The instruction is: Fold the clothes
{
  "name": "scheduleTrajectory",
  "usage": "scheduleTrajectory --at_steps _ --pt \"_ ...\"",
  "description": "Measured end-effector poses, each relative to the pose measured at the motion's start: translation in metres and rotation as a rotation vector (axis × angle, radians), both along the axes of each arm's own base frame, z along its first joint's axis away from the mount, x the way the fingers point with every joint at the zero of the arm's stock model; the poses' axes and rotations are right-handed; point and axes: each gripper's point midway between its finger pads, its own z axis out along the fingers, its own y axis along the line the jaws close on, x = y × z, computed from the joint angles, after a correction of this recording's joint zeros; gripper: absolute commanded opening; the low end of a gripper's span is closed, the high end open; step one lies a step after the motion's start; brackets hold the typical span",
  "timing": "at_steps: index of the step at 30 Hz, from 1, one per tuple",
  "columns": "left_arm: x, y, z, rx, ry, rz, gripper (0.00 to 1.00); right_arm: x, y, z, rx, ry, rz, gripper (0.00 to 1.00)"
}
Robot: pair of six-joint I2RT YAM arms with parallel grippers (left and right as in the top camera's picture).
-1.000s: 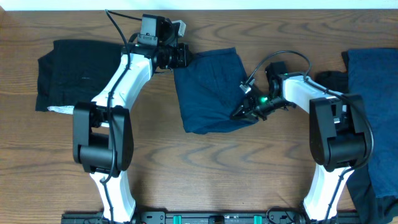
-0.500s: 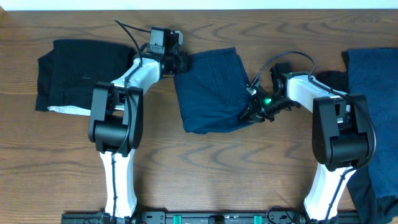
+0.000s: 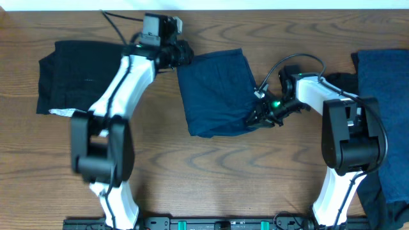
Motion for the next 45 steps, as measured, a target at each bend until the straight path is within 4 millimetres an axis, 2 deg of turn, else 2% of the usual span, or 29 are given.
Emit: scheduleTrajectory --at_steps 1,2,3,4,9,10,11,14,18,25,28,31,35,40,45 --pt "-0.007 0.001 0.013 -0.002 -0.002 -0.002 0.29 0.004 -0.002 0.004 0.005 -0.008 -0.009 0.37" --pt "-0.014 0.001 0.022 -0.003 0.005 -0.005 0.29 0.011 -0.005 0.009 0.010 -0.025 -0.021 0.52" --pt "-0.022 0.002 0.027 -0.002 0.020 -0.007 0.29 0.018 -0.008 0.014 0.013 -0.047 -0.033 0.71" --pt "-0.029 0.002 0.028 0.002 0.043 -0.010 0.29 0.028 -0.013 0.021 0.015 -0.077 -0.049 0.81" --pt "-0.075 -0.002 -0.005 0.048 0.269 -0.038 0.29 0.079 -0.052 0.056 0.007 -0.240 -0.147 0.85" --pt "-0.081 -0.004 -0.010 0.055 0.296 -0.046 0.29 0.087 -0.061 0.060 0.005 -0.270 -0.168 0.88" --pt "-0.088 -0.007 -0.016 0.063 0.324 -0.056 0.29 0.097 -0.073 0.064 -0.001 -0.305 -0.196 0.98" --pt "-0.104 -0.018 -0.027 0.078 0.368 -0.088 0.29 0.112 -0.099 0.065 -0.022 -0.362 -0.252 0.99" --pt "-0.124 -0.035 -0.039 0.099 0.405 -0.140 0.29 0.118 -0.127 0.060 -0.081 -0.377 -0.303 0.99" --pt "-0.160 -0.061 -0.055 0.138 0.466 -0.230 0.29 0.119 -0.150 0.045 -0.225 -0.370 -0.320 0.99" --pt "-0.167 -0.066 -0.063 0.142 0.475 -0.242 0.29 0.119 -0.158 0.040 -0.279 -0.367 -0.322 0.99" --pt "-0.176 -0.067 -0.073 0.149 0.498 -0.244 0.29 0.118 -0.166 0.036 -0.336 -0.365 -0.324 0.99" --pt "-0.188 -0.057 -0.091 0.181 0.549 -0.198 0.29 0.118 -0.174 0.031 -0.388 -0.362 -0.326 0.99" --pt "-0.192 -0.045 -0.110 0.225 0.558 -0.141 0.29 0.117 -0.178 0.030 -0.414 -0.361 -0.327 0.99" --pt "-0.190 -0.033 -0.117 0.254 0.565 -0.110 0.30 0.117 -0.179 0.029 -0.421 -0.360 -0.327 0.99"
